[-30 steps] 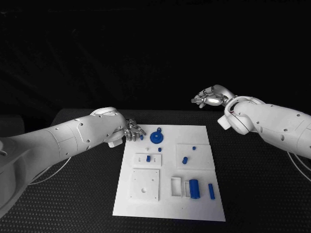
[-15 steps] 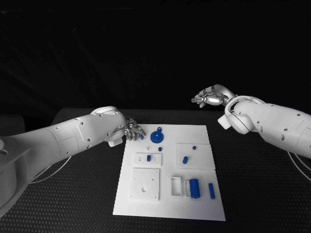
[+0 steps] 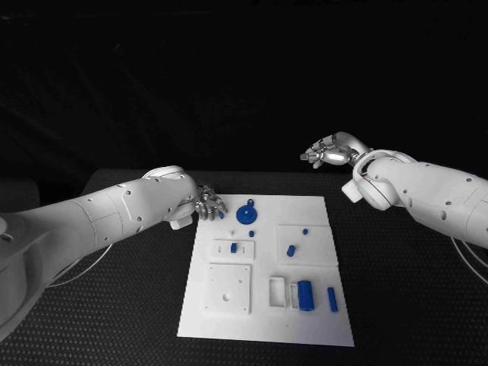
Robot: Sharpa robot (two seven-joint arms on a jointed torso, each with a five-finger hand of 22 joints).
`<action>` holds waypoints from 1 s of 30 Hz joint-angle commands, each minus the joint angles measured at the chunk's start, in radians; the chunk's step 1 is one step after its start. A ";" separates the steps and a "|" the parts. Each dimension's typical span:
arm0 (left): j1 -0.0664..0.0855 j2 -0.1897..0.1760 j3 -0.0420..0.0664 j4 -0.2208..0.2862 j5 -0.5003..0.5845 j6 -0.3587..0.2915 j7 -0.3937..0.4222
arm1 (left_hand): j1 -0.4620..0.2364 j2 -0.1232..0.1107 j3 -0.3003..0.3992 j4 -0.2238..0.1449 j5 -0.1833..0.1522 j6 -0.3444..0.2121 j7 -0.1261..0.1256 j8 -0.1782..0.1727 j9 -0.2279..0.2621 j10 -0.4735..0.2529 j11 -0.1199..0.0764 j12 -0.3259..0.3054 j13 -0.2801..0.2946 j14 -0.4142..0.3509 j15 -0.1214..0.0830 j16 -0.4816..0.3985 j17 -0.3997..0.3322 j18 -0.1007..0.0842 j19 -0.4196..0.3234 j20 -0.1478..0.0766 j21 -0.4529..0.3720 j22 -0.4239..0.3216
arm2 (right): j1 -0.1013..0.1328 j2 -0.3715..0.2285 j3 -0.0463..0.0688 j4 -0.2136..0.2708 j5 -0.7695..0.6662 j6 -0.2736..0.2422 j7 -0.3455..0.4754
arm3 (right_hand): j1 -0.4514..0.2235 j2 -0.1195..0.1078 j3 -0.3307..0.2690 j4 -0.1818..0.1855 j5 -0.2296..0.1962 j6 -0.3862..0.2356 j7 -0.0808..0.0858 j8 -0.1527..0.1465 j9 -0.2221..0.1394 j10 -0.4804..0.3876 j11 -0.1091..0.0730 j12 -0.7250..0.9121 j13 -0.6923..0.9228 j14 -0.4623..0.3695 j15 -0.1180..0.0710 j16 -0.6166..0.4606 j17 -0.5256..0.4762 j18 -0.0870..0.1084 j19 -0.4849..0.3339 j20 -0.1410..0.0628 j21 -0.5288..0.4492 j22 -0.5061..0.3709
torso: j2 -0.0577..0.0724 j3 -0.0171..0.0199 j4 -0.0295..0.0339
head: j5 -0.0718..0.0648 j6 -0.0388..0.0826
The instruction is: Assemble the parts on the task board
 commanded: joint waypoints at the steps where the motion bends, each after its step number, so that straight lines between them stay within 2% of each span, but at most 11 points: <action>1: -0.008 0.003 -0.004 0.001 0.020 0.041 0.006 | 0.001 0.012 0.004 -0.013 0.007 0.010 -0.002 0.005 0.000 0.011 0.000 -0.005 0.001 0.008 -0.001 -0.004 0.002 -0.001 0.008 -0.010 -0.005 0.017 | 0.000 0.001 0.001 -0.001 -0.002 0.006 0.004 | -0.007 0.005 -0.001 -0.003 0.006 -0.006 0.006 0.005 -0.001 0.007 0.003 -0.005 -0.001 0.002 0.004 -0.006 0.001 0.003 0.000 0.004 -0.007 0.001 | 0.000 0.0004 -0.0003 | 0.001 0.000; 8: -0.008 0.000 -0.003 0.002 0.021 0.027 0.007 | 0.016 0.047 0.030 -0.064 0.008 0.055 -0.020 0.023 0.006 0.064 -0.014 -0.008 0.005 0.034 -0.009 0.006 0.016 -0.001 0.024 -0.017 -0.004 0.022 | 0.000 0.002 0.001 -0.002 -0.002 0.007 0.005 | -0.007 0.005 -0.001 -0.003 0.006 -0.006 0.006 0.005 -0.001 0.007 0.003 -0.005 -0.001 0.002 0.004 -0.006 0.002 0.003 0.000 0.004 -0.007 0.002 | 0.000 0.0006 -0.0003 | 0.000 -0.001; 19: -0.008 -0.028 -0.003 0.029 0.025 -0.052 0.002 | 0.006 0.062 0.040 -0.101 0.009 0.097 -0.037 0.042 0.024 0.121 -0.032 -0.002 0.023 0.078 -0.028 0.035 0.039 -0.001 0.067 -0.035 0.017 0.023 | 0.000 0.002 0.001 -0.003 -0.002 0.008 0.006 | -0.008 0.006 -0.002 -0.003 0.006 -0.006 0.006 0.005 -0.002 0.007 0.003 -0.005 -0.001 0.002 0.004 -0.006 0.002 0.003 0.000 0.004 -0.008 0.002 | 0.000 0.0010 0.0001 | 0.002 -0.003; 25: -0.008 -0.055 -0.001 0.063 0.040 -0.090 -0.003 | 0.000 0.063 0.042 -0.111 0.012 0.110 -0.043 0.049 0.034 0.139 -0.040 0.001 0.032 0.096 -0.036 0.044 0.045 -0.001 0.085 -0.044 0.029 0.023 | 0.000 0.000 0.001 -0.002 -0.002 0.008 0.006 | -0.009 0.006 -0.002 -0.003 0.006 -0.006 0.006 0.005 -0.002 0.007 0.003 -0.005 -0.001 0.002 0.004 -0.006 0.002 0.003 0.000 0.004 -0.009 0.002 | 0.000 0.0013 0.0015 | 0.002 -0.004; 30: -0.006 -0.102 0.002 0.134 0.058 -0.134 -0.010 | -0.006 0.062 0.044 -0.116 0.019 0.120 -0.048 0.053 0.042 0.151 -0.045 0.003 0.039 0.109 -0.041 0.049 0.049 -0.001 0.096 -0.049 0.037 0.023 | 0.000 -0.005 0.001 -0.001 -0.002 0.008 0.007 | -0.009 0.006 -0.002 -0.003 0.006 -0.006 0.006 0.005 -0.002 0.007 0.003 -0.005 -0.001 0.002 0.004 -0.007 0.002 0.003 0.000 0.004 -0.009 0.003 | -0.001 0.0013 0.0021 | 0.004 -0.004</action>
